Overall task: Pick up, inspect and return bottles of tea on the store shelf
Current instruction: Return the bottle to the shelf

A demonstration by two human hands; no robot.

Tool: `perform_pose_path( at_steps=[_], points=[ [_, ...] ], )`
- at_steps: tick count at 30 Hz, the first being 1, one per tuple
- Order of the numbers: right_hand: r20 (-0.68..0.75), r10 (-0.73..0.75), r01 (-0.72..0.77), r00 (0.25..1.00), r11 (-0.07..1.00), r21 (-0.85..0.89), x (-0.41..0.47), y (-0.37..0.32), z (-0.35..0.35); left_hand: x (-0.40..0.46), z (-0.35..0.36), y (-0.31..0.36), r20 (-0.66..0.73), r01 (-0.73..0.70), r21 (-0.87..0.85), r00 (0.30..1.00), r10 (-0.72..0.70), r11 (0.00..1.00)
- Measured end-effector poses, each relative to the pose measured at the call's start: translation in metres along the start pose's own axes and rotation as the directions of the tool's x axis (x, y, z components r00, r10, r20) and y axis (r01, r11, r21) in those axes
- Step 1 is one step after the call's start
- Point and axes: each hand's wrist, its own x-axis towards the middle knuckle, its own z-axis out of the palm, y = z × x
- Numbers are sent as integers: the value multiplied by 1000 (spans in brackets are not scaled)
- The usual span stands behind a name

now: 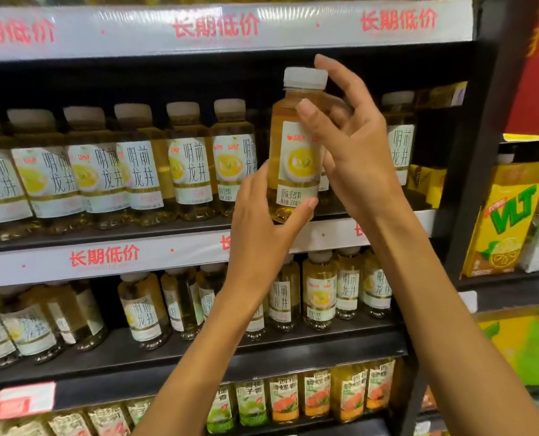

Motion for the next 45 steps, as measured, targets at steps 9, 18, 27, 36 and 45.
perform_pose_path(
  at_steps=[9, 18, 27, 36, 45],
  points=[
    [-25, -4, -2, 1000, 966, -260, 13, 26, 6, 3, 9, -5, -105, 111, 122, 990, -99, 986],
    [84, 32, 32, 996, 750, -661, 39, 22, -17, 5, 18, -5, -194, 95, 299, 980, -37, 949],
    [-13, -18, 1, 1000, 581, -814, 51, 39, -13, 13, 25, -5, -230, 68, 426, 973, 35, 902],
    [-22, -108, 32, 994, 474, -880, 54, 45, -3, 16, 25, -5, -149, 76, 449, 989, -9, 890],
    [-120, -15, -114, 993, 218, -969, 58, 37, -18, 15, 24, 3, -48, -28, 328, 998, 46, 944]
  ],
)
